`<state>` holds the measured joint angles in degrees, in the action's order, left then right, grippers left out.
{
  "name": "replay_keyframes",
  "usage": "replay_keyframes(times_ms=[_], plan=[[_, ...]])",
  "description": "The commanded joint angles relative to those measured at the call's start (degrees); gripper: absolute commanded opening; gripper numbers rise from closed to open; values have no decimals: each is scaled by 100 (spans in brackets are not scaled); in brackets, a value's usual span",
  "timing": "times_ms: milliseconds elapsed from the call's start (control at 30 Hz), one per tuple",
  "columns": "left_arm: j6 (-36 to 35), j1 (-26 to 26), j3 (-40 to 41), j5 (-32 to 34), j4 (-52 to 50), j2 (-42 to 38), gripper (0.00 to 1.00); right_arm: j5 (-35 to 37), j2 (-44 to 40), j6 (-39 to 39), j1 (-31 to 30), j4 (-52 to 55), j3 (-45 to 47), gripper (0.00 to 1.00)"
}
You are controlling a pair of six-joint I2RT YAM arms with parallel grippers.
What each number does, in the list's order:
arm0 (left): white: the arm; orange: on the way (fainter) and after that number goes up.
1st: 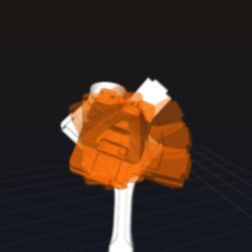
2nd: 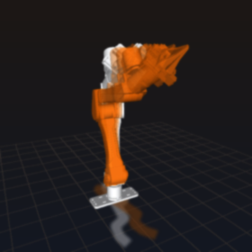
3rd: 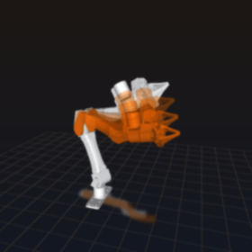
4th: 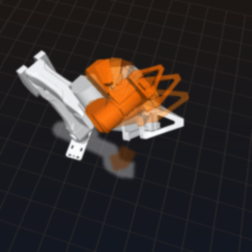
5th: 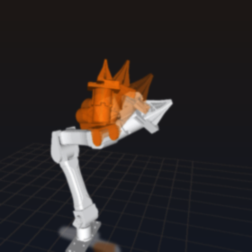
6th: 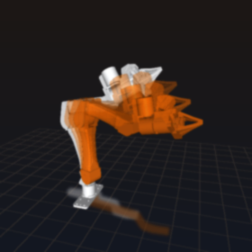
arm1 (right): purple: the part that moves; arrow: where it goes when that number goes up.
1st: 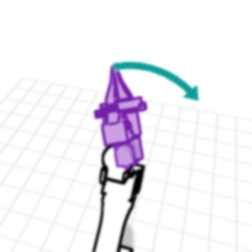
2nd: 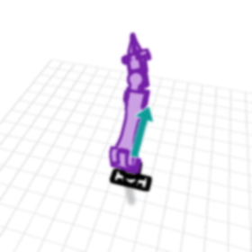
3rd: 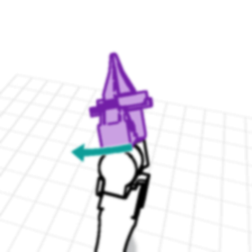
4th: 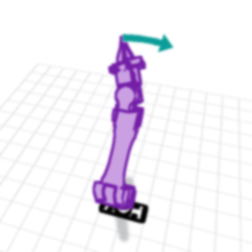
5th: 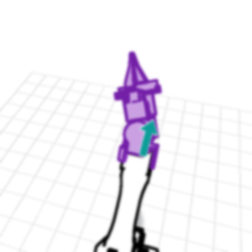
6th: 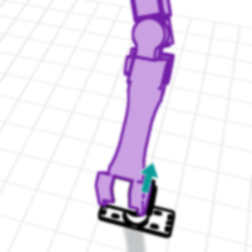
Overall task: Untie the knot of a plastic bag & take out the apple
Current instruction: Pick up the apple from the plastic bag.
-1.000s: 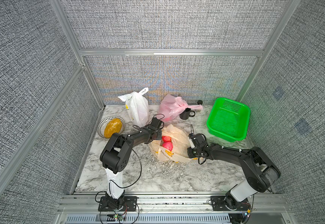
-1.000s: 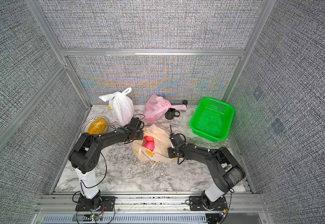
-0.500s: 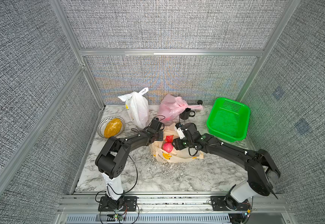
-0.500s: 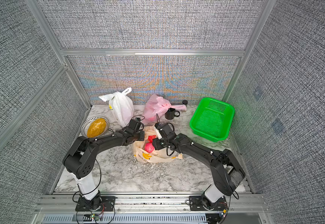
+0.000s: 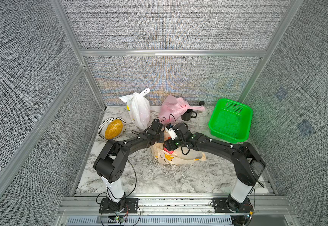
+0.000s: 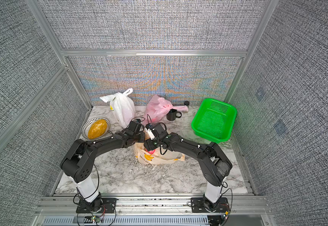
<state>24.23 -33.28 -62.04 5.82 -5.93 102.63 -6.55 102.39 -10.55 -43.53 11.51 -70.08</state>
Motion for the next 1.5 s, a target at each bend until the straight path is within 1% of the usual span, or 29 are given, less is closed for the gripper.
replay_keyframes(times_ms=[0, 233, 367, 533, 633, 867, 1167, 1400, 1467], plan=[[38, 5, 8, -20, 83, -24, 40, -41, 155, 123, -19, -129, 10, 79], [32, 5, 9, -20, 77, -23, 45, 153, 348, 132, -40, -149, 209, 81], [29, 5, -1, -23, 84, -17, 46, 196, 418, 132, -96, -147, 276, 83], [29, 5, 14, -20, 92, -23, 47, 250, 494, 106, -145, -177, 275, 83], [29, 5, 43, -19, 101, -41, 47, 248, 457, 102, -138, -197, 276, 78], [29, 5, 59, -12, 114, -41, 48, 294, 95, 97, -138, -146, 320, 52], [13, 10, 87, -10, 145, -74, 48, 184, -484, 26, -102, -71, 188, 52], [-1, -3, 122, -11, 184, -102, 48, -203, -733, -35, 1, -350, 228, 51], [-13, -12, 140, -2, 207, -111, 48, -181, -689, -41, 6, -386, 233, 51]])
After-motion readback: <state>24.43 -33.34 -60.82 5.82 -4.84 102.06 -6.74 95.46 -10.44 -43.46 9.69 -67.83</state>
